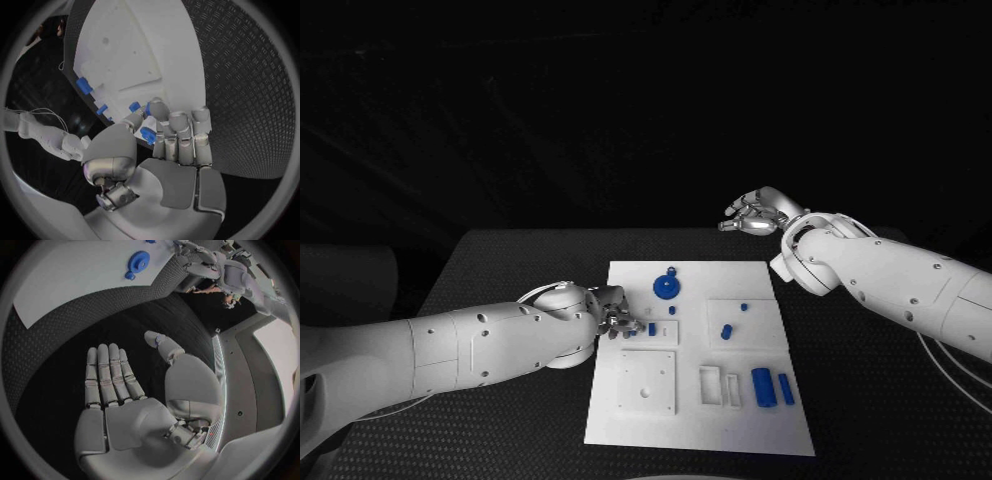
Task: Assemble the parts on the task board
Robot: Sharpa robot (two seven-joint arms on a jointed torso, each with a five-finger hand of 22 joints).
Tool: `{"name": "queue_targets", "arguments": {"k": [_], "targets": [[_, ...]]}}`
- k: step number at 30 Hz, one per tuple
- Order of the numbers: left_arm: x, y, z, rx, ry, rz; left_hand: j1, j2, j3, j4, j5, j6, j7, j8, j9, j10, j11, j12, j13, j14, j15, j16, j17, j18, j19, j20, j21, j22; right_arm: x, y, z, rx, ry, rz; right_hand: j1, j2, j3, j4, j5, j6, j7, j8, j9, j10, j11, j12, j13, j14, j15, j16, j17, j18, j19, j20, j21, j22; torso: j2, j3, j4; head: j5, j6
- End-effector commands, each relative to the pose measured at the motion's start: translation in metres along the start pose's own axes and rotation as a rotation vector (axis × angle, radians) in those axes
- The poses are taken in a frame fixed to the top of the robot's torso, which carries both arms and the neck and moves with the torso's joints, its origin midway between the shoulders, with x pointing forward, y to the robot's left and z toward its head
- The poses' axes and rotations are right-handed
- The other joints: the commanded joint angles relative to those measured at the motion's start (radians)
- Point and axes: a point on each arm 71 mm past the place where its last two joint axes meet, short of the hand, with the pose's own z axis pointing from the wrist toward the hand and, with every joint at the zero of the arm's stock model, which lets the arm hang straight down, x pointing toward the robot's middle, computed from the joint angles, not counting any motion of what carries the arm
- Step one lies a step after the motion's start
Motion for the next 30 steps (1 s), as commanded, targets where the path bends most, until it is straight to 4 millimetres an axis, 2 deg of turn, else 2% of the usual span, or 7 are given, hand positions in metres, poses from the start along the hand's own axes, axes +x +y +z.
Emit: {"name": "queue_targets", "arguments": {"k": [1,10,18,23,26,28,30], "targets": [[0.004,0.001,0.000,-0.003,0.016,0.011,-0.009,-0.028,0.001,0.029,-0.051,-0.002,0.000,-0.005,0.003,0.002,-0.006,-0.005,0.003,0.001,-0.009,-0.004,0.002,0.012,0.004,-0.118,-0.001,0.015,0.001,0.001,0.000,-0.007,0.010,0.001,-0.004,0.006,0.000,0.007,0.005,-0.007,0.026,0.006,-0.001,-0.004,-0.001,0.007,-0.001,-0.008,0.002,0.007,-0.002,0.001,0.000,0.006,-0.006,0.002,0.001,0.0000,0.0001,-0.001,-0.001],[0.003,0.003,0.000,-0.008,0.007,0.007,-0.044,-0.101,0.008,0.134,-0.080,-0.003,-0.001,-0.004,0.010,0.002,-0.007,-0.009,0.010,-0.001,-0.012,-0.003,0.005,0.017,0.003,-0.121,-0.003,0.015,0.001,0.001,0.000,-0.007,0.011,0.000,-0.004,0.006,0.000,0.008,0.005,-0.007,0.026,0.006,-0.002,-0.004,-0.001,0.007,-0.002,-0.008,0.002,0.007,-0.002,0.001,0.000,0.006,-0.006,0.002,0.000,0.0003,-0.0001,-0.002,-0.002],[-0.001,0.010,-0.002,-0.017,-0.023,-0.026,-0.035,-0.132,0.019,0.206,-0.080,-0.008,0.000,-0.002,0.018,0.001,-0.007,-0.011,0.016,-0.004,-0.013,-0.002,0.008,0.019,0.002,-0.121,0.000,0.016,0.000,0.000,-0.001,-0.006,0.011,0.000,-0.004,0.006,0.000,0.007,0.005,-0.007,0.025,0.006,-0.002,-0.004,-0.001,0.008,-0.003,-0.008,0.002,0.008,-0.003,0.002,0.000,0.006,-0.007,0.002,0.000,0.0001,-0.0006,-0.003,-0.002],[-0.014,0.012,-0.003,-0.013,-0.066,-0.103,-0.002,-0.162,0.026,0.288,-0.080,-0.032,0.007,-0.010,0.024,-0.013,0.000,-0.025,0.016,-0.018,-0.014,-0.015,0.003,0.019,-0.007,-0.119,-0.003,0.014,0.000,-0.001,-0.001,-0.005,0.011,0.000,-0.004,0.006,0.000,0.008,0.005,-0.007,0.025,0.006,-0.002,-0.004,-0.001,0.008,-0.004,-0.008,0.002,0.008,-0.003,0.002,0.000,0.006,-0.007,0.002,0.000,-0.0008,-0.0004,-0.008,0.002],[-0.020,0.012,-0.004,-0.003,-0.090,-0.161,0.041,-0.141,0.008,0.309,-0.077,-0.067,0.017,-0.025,0.023,-0.039,0.010,-0.043,0.012,-0.039,-0.011,-0.033,-0.004,0.016,-0.024,-0.115,-0.012,0.012,0.000,-0.001,-0.001,-0.004,0.011,0.000,-0.004,0.006,0.000,0.008,0.005,-0.007,0.025,0.006,-0.002,-0.004,-0.001,0.008,-0.004,-0.009,0.002,0.008,-0.004,0.002,0.000,0.006,-0.007,0.002,0.000,-0.0003,0.0003,-0.009,0.003],[-0.028,0.011,-0.004,0.015,-0.113,-0.234,0.093,-0.091,-0.031,0.304,-0.069,-0.095,0.026,-0.038,0.021,-0.062,0.018,-0.057,0.009,-0.055,-0.006,-0.052,-0.014,0.010,-0.040,-0.110,-0.023,0.011,0.001,-0.001,-0.001,-0.003,0.012,0.000,-0.004,0.006,0.000,0.008,0.005,-0.007,0.025,0.006,-0.002,-0.004,-0.001,0.009,-0.004,-0.009,0.002,0.008,-0.004,0.002,0.000,0.006,-0.007,0.002,0.000,0.0001,0.0002,-0.010,0.004],[-0.033,0.010,-0.004,0.039,-0.131,-0.297,0.142,-0.054,-0.055,0.291,-0.033,-0.121,0.040,-0.050,0.017,-0.098,0.028,-0.084,-0.002,-0.085,0.007,-0.082,-0.029,0.001,-0.069,-0.101,-0.046,0.005,0.001,-0.002,-0.001,-0.002,0.012,0.000,-0.004,0.006,0.000,0.008,0.006,-0.007,0.025,0.006,-0.002,-0.004,-0.001,0.009,-0.004,-0.009,0.002,0.008,-0.004,0.002,0.000,0.006,-0.007,0.002,0.000,-0.0001,0.0001,-0.011,0.005]]}}
